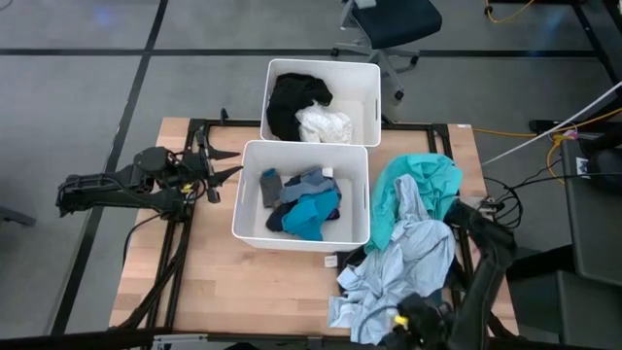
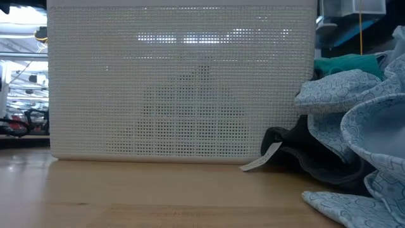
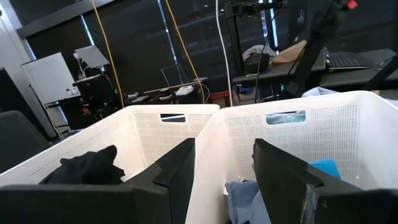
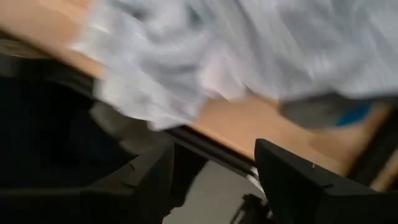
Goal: Sort clothes
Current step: Put the gray sock into the bottom white bin
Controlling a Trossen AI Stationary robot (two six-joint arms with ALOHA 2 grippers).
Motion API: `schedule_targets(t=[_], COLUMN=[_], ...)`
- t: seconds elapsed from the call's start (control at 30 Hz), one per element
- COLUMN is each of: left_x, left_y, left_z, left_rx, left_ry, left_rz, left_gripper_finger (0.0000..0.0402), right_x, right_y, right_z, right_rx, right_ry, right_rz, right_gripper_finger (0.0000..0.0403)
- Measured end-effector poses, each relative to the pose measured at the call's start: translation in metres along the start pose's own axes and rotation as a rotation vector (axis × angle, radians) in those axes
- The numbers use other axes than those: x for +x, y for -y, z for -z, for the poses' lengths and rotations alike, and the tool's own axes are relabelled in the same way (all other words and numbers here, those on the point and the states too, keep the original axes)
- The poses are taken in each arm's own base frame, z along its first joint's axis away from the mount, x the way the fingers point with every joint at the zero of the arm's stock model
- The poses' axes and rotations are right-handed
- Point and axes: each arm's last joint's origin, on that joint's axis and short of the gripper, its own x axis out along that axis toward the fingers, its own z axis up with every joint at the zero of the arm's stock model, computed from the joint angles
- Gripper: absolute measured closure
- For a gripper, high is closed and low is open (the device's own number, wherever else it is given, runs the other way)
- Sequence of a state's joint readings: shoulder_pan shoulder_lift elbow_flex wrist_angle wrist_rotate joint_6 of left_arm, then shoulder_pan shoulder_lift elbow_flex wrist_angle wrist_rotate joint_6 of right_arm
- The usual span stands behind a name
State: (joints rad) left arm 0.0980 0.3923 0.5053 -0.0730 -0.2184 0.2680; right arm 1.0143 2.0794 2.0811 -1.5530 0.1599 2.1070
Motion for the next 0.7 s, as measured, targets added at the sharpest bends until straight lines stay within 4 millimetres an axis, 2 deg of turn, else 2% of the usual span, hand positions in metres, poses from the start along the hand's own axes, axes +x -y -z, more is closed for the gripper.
schedule_targets(t=[0.13,0.23,0.47,0.7], left_x=[0.000,0.000,0.000,0.000], left_y=[0.000,0.000,-0.001,-0.001], left_z=[-0.001,-0.002,-0.003,-0.003], left_rx=[0.000,0.005,0.017,0.019], left_ry=[0.010,0.016,0.027,0.026], left_rz=[-0.002,-0.004,-0.007,-0.007], left_gripper_finger=[0.0251,0.0251,0.0251,0.0251], right_x=[0.027,0.051,0.094,0.128], right_y=[0.009,0.016,0.031,0.035], right_z=[0.031,0.042,0.038,0.043], right_rx=[0.029,0.042,0.053,0.104], right_ry=[0.007,0.025,0.125,0.018], right_rz=[0.111,0.214,0.355,0.353], right_gripper_finger=[0.0178,0.0178,0.0178,0.0178])
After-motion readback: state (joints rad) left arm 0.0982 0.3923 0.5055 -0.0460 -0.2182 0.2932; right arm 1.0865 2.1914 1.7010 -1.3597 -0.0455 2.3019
